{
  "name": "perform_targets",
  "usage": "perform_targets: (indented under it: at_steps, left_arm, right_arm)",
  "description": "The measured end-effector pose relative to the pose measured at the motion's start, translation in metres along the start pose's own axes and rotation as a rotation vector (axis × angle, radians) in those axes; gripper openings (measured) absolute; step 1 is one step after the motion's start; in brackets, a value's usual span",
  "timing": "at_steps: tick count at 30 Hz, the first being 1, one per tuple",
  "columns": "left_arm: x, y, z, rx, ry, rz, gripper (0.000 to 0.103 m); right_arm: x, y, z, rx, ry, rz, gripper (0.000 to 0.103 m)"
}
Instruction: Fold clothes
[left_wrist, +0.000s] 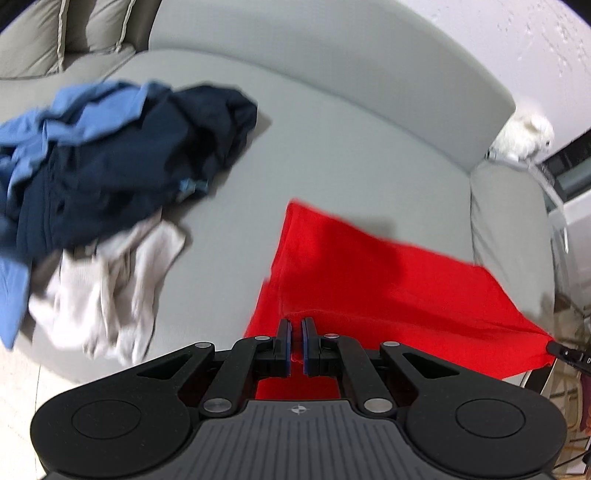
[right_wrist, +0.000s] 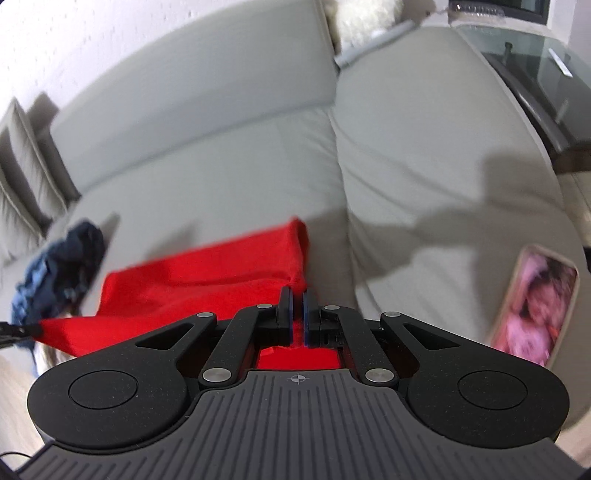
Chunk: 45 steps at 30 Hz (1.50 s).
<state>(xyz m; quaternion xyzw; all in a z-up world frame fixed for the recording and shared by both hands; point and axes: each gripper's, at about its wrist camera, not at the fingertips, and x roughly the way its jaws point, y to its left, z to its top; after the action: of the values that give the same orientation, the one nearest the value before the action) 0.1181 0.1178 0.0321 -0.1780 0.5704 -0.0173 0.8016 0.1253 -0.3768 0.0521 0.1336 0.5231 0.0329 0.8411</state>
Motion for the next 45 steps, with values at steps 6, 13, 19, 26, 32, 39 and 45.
perform_targets:
  at_steps: [6,13,19,26,32,39,45]
  left_arm:
    - [0.005,0.009,-0.025,-0.008,0.022,0.007,0.004]
    - [0.032,0.004,-0.046,0.052,0.065,0.103,0.005]
    - [0.045,0.000,-0.067,0.103,0.050,0.209,0.033]
    - [0.007,-0.033,-0.100,0.230,-0.191,0.278,0.049]
    - [0.023,-0.067,-0.118,0.312,-0.314,0.157,0.032]
    - [0.064,-0.113,-0.123,0.469,-0.384,0.175,0.018]
    - [0.096,-0.109,-0.135,0.481,-0.235,0.253,0.019]
  right_arm:
    - [0.006,-0.006,-0.032,-0.011,0.050,-0.020,0.004]
    - [0.019,-0.010,-0.054,-0.018,0.090,-0.051,0.004]
    - [0.041,-0.005,-0.075,-0.041,0.096,-0.106,0.031]
    - [0.016,0.006,-0.098,-0.133,0.026,-0.127,0.046]
    - [0.017,0.022,-0.104,-0.144,-0.050,-0.060,0.019]
    - [0.049,0.066,-0.106,-0.194,-0.082,-0.001,0.007]
    - [0.076,0.087,-0.108,-0.257,-0.120,-0.049,0.007]
